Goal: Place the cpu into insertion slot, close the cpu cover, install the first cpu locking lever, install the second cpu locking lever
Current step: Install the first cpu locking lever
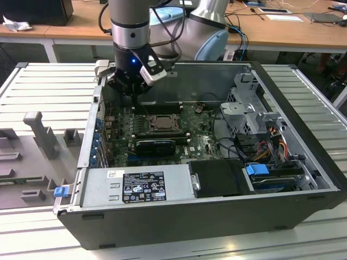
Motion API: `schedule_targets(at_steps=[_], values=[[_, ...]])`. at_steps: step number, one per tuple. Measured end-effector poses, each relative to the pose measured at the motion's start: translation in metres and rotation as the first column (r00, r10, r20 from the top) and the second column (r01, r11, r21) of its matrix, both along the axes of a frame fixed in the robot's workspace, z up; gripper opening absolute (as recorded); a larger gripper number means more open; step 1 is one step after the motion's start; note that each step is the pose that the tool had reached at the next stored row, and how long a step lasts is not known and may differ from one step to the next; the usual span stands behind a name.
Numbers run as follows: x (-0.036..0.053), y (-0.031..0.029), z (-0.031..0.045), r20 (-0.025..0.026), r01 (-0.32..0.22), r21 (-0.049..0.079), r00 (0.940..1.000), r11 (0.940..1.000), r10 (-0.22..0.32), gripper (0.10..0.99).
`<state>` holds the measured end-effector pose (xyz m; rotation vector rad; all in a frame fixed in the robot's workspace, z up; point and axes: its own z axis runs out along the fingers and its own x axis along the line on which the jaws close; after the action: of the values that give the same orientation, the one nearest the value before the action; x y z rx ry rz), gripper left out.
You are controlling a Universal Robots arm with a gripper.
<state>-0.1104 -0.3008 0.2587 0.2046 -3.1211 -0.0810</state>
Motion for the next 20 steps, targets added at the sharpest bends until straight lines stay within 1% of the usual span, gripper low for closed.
schedule_targets(at_steps=[3, 5, 6, 7, 10, 14, 20], values=[[0.0002, 0.0045, 0.0, 0.0003, 0.0, 0.0, 1.0, 1.0, 0.0, 0.106], [0.0033, 0.006, 0.0, 0.0003, 0.0, 0.0, 1.0, 1.0, 0.0, 0.106], [0.006, 0.0061, 0.0, 0.0003, 0.0, 0.0, 1.0, 1.0, 0.0, 0.106], [0.0136, 0.0063, 0.0, 0.0003, 0.0, 0.0, 1.0, 1.0, 0.0, 0.106], [0.0214, 0.0062, 0.0, 0.0003, 0.0, 0.0, 1.0, 1.0, 0.0, 0.106], [0.0277, 0.0062, 0.0, 0.0002, 0.0, 0.0, 1.0, 1.0, 0.0, 0.106], [0.0328, 0.0062, -0.0001, 0.0002, 0.0, 0.0, 1.0, 1.0, 0.0, 0.106]])
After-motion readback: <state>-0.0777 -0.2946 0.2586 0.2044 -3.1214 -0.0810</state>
